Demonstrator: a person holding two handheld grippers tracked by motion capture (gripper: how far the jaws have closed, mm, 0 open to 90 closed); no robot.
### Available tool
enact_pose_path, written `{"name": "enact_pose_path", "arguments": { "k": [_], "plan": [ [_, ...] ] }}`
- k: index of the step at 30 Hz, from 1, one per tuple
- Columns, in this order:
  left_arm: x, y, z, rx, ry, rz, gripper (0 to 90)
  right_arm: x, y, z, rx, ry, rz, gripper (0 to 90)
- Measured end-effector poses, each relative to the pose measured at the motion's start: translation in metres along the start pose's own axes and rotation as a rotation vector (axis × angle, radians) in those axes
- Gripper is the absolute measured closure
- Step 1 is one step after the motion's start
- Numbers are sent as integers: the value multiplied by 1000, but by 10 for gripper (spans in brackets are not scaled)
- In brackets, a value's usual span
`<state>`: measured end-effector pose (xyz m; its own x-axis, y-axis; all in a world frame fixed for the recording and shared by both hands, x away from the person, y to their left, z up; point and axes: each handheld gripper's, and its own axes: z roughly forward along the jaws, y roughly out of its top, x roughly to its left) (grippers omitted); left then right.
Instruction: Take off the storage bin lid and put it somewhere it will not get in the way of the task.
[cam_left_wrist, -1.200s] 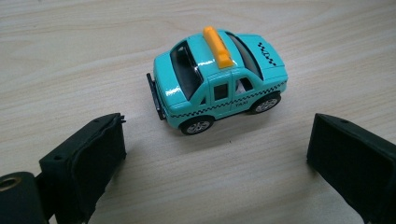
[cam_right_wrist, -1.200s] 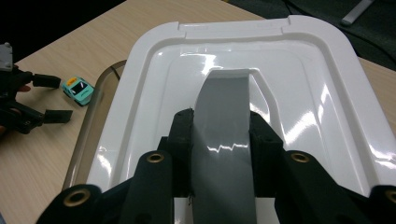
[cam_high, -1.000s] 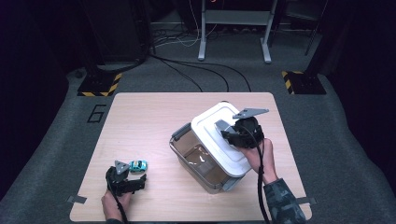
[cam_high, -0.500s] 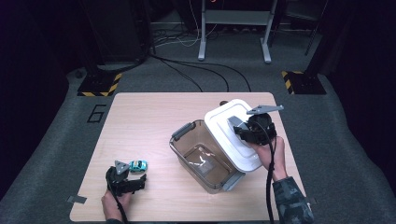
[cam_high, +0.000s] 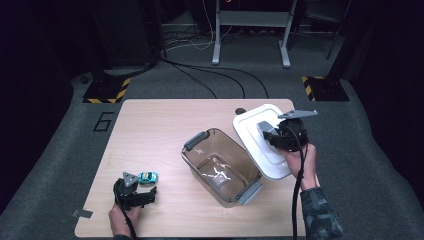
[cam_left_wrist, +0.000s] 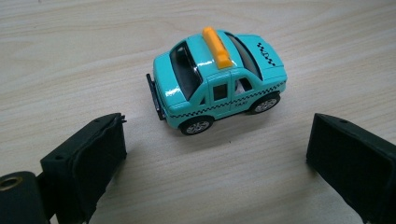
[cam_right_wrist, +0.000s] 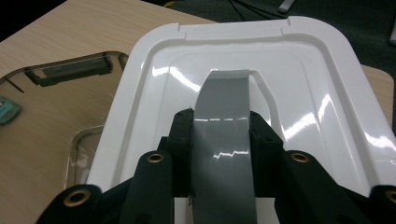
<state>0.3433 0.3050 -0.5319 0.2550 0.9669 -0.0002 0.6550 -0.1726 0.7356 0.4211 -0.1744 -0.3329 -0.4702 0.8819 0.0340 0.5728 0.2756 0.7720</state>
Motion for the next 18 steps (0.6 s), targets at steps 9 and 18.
{"name": "enact_pose_path", "arguments": {
  "k": [9, 18],
  "plan": [
    [1, 0, 0, 7, -3, 5, 46, -19, -4, 2, -11, -49, 36, 672],
    [0, 0, -1, 9, 1, 7, 46, -37, -10, 7, -16, -100, 85, 671]
  ]
}}
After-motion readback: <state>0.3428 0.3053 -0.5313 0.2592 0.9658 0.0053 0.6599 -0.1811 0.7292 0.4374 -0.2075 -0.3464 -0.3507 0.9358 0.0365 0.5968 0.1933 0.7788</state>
